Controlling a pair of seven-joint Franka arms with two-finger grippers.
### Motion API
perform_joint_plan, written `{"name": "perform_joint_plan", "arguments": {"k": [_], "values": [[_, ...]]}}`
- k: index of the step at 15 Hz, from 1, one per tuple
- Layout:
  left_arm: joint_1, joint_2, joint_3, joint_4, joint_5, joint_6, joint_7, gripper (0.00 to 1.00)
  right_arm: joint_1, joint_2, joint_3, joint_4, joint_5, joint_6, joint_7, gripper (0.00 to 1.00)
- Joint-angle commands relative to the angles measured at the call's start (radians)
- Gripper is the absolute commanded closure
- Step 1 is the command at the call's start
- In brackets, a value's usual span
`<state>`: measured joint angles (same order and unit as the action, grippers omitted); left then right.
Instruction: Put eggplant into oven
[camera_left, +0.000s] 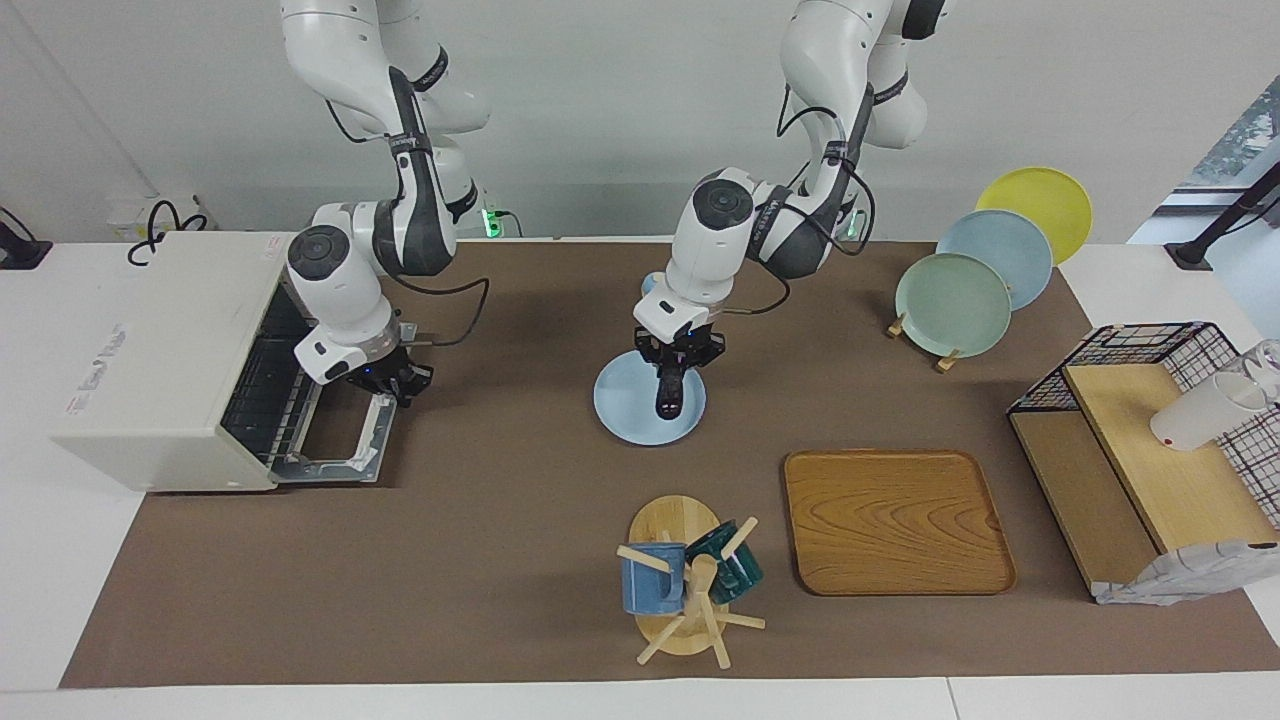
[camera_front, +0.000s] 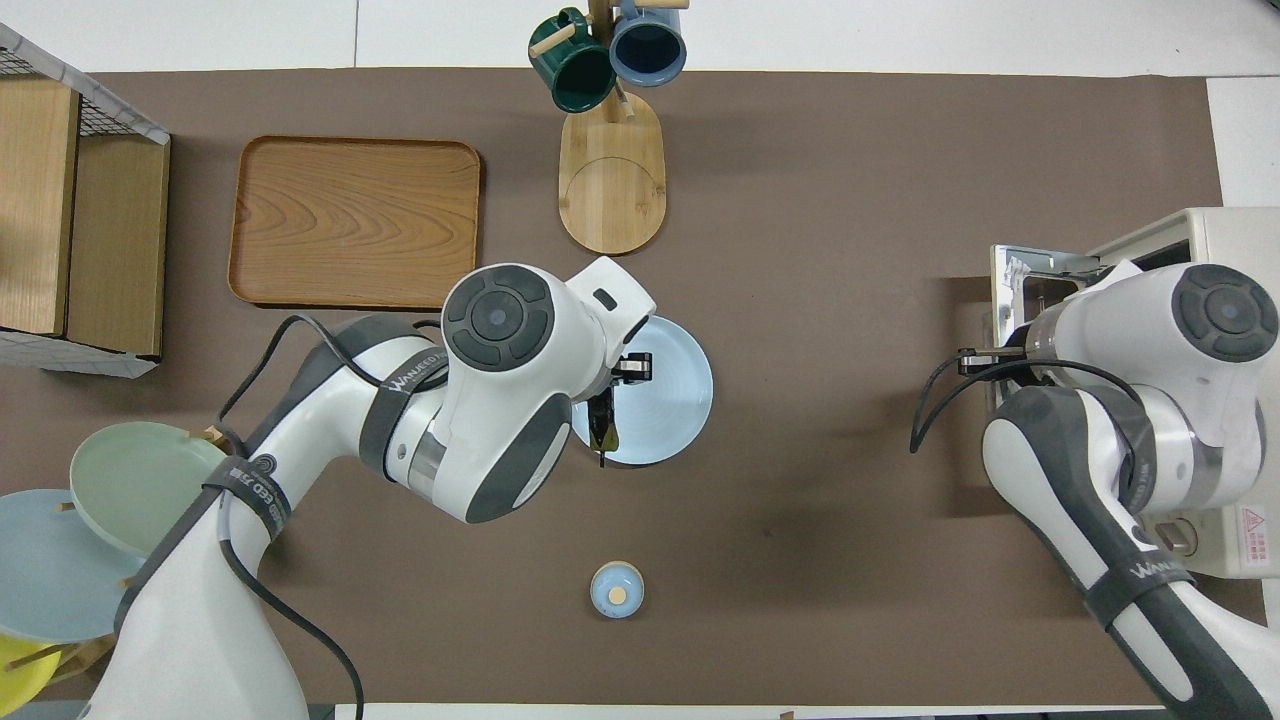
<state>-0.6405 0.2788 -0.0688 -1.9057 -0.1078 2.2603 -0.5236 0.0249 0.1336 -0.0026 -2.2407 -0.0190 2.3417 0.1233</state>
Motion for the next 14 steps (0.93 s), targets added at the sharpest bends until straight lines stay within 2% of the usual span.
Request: {"name": "perform_joint_plan", "arguments": {"k": [1, 5, 6, 8, 10, 12, 13, 14], "values": [[-0.028, 0.022, 0.018, -0.016, -0.015, 0.057, -0.016, 1.0, 0.001, 0.011, -0.022, 0.026, 0.017, 0.025, 0.013, 1.0], [-0.021, 0.025, 0.018, -0.013, -0.015, 0.059, -0.007, 1.0, 0.059, 0.011, -0.02, 0.039, 0.077, 0.018, 0.018, 1.0], [-0.018, 0.026, 0.02, -0.01, -0.015, 0.058, -0.007, 0.7, 0.096, 0.012, -0.022, 0.056, 0.077, -0.002, 0.036, 1.0], [-0.016, 0.025, 0.02, -0.009, -0.015, 0.05, -0.016, 0.0, 0.136, 0.011, -0.022, 0.069, 0.077, -0.021, 0.105, 1.0], [-0.008, 0.008, 0.026, -0.009, -0.015, 0.033, -0.012, 0.0, 0.174, 0.017, -0.022, 0.091, 0.077, -0.015, 0.163, 1.0], [0.054, -0.026, 0.026, 0.002, -0.015, -0.022, 0.013, 0.0, 0.202, 0.024, -0.022, 0.125, 0.077, -0.036, 0.22, 1.0], [0.086, -0.047, 0.026, 0.013, -0.015, -0.048, 0.048, 0.0, 0.217, 0.03, -0.022, 0.145, 0.074, -0.059, 0.222, 0.83], [0.116, -0.059, 0.026, 0.031, -0.015, -0.08, 0.062, 0.0, 0.227, 0.037, -0.02, 0.188, 0.074, -0.094, 0.226, 0.8]]}}
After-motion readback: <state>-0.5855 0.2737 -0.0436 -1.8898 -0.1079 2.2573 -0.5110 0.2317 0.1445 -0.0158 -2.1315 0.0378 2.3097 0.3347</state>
